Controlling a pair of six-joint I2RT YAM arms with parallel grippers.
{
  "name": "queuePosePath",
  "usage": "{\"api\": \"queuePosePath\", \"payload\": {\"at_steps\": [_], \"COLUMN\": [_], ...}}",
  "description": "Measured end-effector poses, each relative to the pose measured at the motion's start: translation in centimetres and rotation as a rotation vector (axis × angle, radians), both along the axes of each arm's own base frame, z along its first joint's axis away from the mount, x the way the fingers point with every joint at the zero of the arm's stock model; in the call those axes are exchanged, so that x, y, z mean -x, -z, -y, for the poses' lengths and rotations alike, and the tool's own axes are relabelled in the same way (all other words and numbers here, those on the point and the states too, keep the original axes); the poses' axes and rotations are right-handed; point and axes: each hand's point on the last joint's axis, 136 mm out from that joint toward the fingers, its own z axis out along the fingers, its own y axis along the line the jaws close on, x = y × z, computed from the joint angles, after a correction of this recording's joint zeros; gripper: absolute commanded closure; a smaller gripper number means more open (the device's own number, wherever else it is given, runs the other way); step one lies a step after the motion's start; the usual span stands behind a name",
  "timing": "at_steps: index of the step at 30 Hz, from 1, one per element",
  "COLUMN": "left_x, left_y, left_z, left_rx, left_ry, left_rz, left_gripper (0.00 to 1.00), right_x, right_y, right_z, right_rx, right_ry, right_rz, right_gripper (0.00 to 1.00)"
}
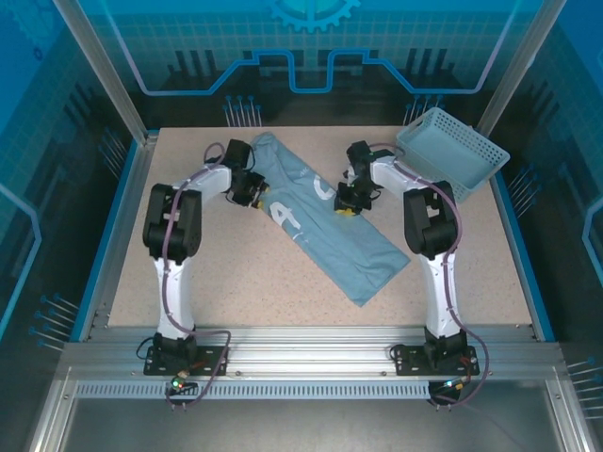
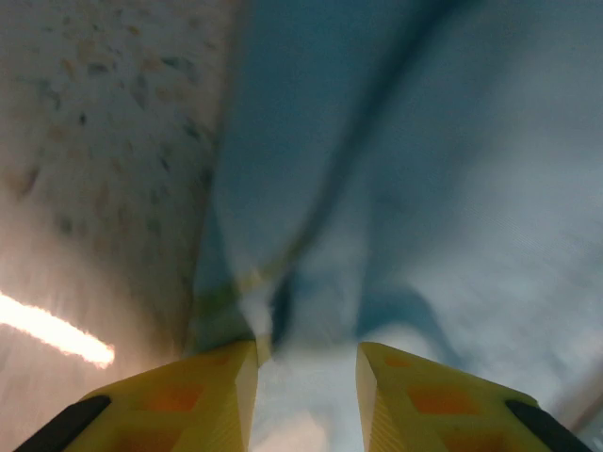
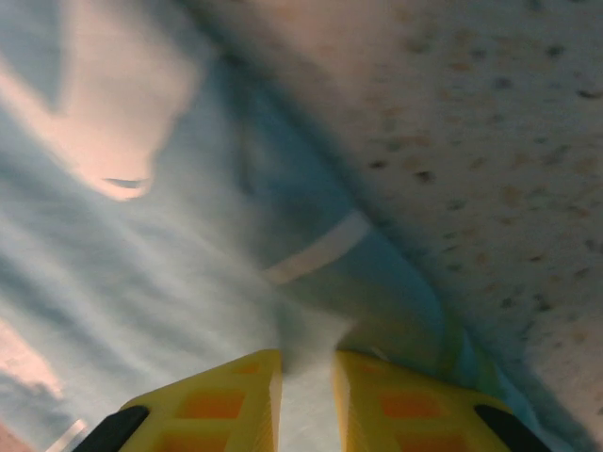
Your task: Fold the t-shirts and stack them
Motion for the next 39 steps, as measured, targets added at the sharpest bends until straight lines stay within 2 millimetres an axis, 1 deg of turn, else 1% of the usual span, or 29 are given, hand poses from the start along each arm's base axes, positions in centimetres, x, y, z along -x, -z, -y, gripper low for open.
{"api": "queuePosePath", "payload": {"at_steps": [1,2,3,4,5,7,9,10,13,14,15,17,20,22,25,28,30,31,32,33,34,35,36,37,38,39], "left_x": [-0.2,-1.4,-2.2,-3.2,-3.8,-4.7,-5.9,-6.6,-9.1,-9.7,-10.7,-11.9,-13.7,-14.6,-15.8,-16.1,-15.9,-15.4,-14.7,-13.6,-11.9,-10.1,-7.6,-5.2,-3.0,-0.2], "left_y": [-0.2,-1.3,-1.6,-1.8,-1.5,-0.7,-1.2,-1.0,-1.3,-1.3,-1.4,-1.5,-1.7,-1.8,-2.3,-2.6,-3.1,-3.1,-3.3,-3.6,-4.2,-5.6,-6.9,-8.7,-10.2,-11.4], "left_z": [0.0,0.1,0.3,0.5,0.8,1.7,2.5,3.1,5.2,5.8,6.7,7.9,9.4,10.0,10.4,10.3,10.1,9.7,9.2,8.5,7.7,7.2,6.6,6.4,6.2,6.2], "left_rx": [0.008,0.015,0.021,0.026,0.032,0.066,0.083,0.098,0.14,0.149,0.163,0.184,0.219,0.238,0.259,0.258,0.231,0.195,0.159,0.113,0.071,0.043,0.016,0.004,-0.002,-0.003], "left_ry": [-0.006,-0.011,-0.011,-0.008,-0.005,0.013,0.026,0.037,0.074,0.084,0.097,0.109,0.113,0.116,0.109,0.111,0.127,0.133,0.135,0.143,0.152,0.164,0.181,0.205,0.229,0.256], "left_rz": [-0.008,0.028,0.051,0.074,0.08,0.079,0.106,0.115,0.161,0.174,0.196,0.228,0.279,0.307,0.345,0.362,0.372,0.365,0.352,0.335,0.314,0.305,0.283,0.284,0.287,0.284], "left_gripper": [0.65,0.65,0.65,0.65,0.65,0.65,0.65,0.65,0.65,0.64,0.64,0.63,0.62,0.6,0.56,0.51,0.46,0.44,0.44,0.44,0.44,0.44,0.44,0.44,0.44,0.43], "right_x": [0.0,0.1,0.3,0.6,0.9,2.5,4.3,5.1,6.6,6.8,7.0,7.2,7.0,6.6,5.9,5.6,5.5,5.5,5.5,5.4,5.4,5.5,5.9,6.5,7.2,8.3], "right_y": [0.0,-0.1,0.1,0.2,0.2,0.2,0.2,0.2,0.2,0.2,0.2,0.2,0.1,0.0,0.0,-0.2,-0.4,-0.7,-1.2,-2.0,-3.2,-4.5,-5.9,-7.2,-8.2,-9.1], "right_z": [0.3,0.7,1.0,1.3,1.5,2.1,2.3,2.2,1.8,1.6,1.4,1.2,1.2,1.1,1.0,1.1,1.4,1.6,1.9,2.1,2.4,2.7,3.0,3.2,3.4,3.5], "right_rx": [-0.005,-0.002,-0.002,-0.016,-0.029,-0.04,-0.054,-0.062,-0.084,-0.089,-0.097,-0.107,-0.106,-0.102,-0.102,-0.095,-0.078,-0.063,-0.051,-0.045,-0.04,-0.042,-0.044,-0.055,-0.064,-0.076], "right_ry": [0.015,0.029,0.045,0.064,0.082,0.118,0.152,0.167,0.21,0.222,0.237,0.27,0.312,0.329,0.348,0.357,0.36,0.359,0.355,0.347,0.337,0.325,0.314,0.3,0.285,0.271], "right_rz": [-0.011,-0.019,-0.033,-0.046,-0.051,-0.079,-0.119,-0.137,-0.174,-0.179,-0.186,-0.2,-0.212,-0.214,-0.216,-0.211,-0.197,-0.186,-0.168,-0.141,-0.104,-0.065,-0.026,0.008,0.034,0.053], "right_gripper": [0.78,0.78,0.78,0.78,0.78,0.78,0.78,0.78,0.78,0.78,0.77,0.78,0.78,0.78,0.78,0.76,0.71,0.68,0.65,0.62,0.59,0.57,0.55,0.55,0.54,0.54]}}
